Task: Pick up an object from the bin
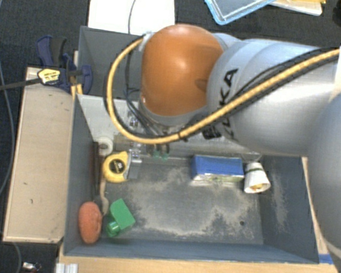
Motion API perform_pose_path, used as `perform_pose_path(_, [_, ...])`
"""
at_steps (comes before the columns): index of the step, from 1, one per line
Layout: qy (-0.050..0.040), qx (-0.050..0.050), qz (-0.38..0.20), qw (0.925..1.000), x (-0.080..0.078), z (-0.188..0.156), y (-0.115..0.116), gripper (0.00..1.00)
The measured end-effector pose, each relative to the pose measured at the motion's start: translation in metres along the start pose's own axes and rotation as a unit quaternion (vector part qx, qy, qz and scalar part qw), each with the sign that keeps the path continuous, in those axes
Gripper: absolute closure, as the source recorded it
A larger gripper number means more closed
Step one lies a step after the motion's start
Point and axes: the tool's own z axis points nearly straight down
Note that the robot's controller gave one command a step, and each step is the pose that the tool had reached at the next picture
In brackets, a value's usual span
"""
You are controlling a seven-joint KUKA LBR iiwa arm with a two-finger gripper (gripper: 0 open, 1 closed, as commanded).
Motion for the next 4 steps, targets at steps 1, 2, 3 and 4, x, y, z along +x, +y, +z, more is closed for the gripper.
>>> perform_pose_path(1, [-0.0039,-0.001,0.003,1.0,-0.002,-0.004,-0.001,0.0])
perform_pose_path(2, [-0.0057,-0.002,0.055,0.9985,-0.017,0.081,0.003,0.0])
perform_pose_path(3, [-0.0054,-0.002,0.062,0.998,-0.019,0.146,0.003,0.0])
perform_pose_path(4, [-0.0063,-0.003,0.139,0.9902,-0.028,0.124,0.005,0.0])
